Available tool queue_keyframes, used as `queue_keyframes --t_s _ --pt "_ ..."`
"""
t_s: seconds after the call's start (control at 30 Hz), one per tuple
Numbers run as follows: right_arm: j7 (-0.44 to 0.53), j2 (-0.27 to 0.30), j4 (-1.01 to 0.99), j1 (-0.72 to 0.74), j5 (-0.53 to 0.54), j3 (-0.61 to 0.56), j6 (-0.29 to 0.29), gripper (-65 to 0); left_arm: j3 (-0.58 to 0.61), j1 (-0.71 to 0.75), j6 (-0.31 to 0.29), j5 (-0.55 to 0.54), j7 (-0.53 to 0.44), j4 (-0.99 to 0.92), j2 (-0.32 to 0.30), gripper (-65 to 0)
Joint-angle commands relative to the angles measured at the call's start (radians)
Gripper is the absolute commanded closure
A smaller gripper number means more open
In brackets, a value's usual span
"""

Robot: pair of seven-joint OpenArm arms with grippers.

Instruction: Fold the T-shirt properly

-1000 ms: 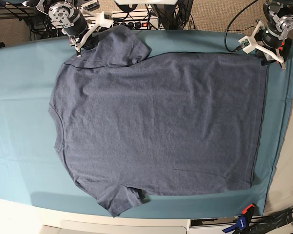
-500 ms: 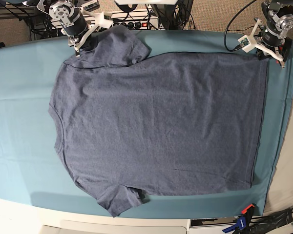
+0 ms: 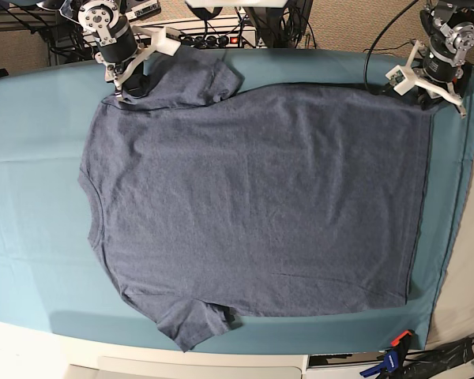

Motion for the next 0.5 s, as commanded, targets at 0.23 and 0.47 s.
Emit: queue_keyframes --t_s 0.23,0.47 --pt "-0.053 0.014 0.117 -0.04 -0.014 0.005 -0.038 0.0 -0.008 0.009 0.021 0.005 0.027 0.035 -0.014 0.0" --pt "-0.085 0.014 0.157 -0.107 -0.038 0.005 -0.038 0.0 -0.008 0.062 0.02 0.005 0.056 0.11 -0.014 0.0"
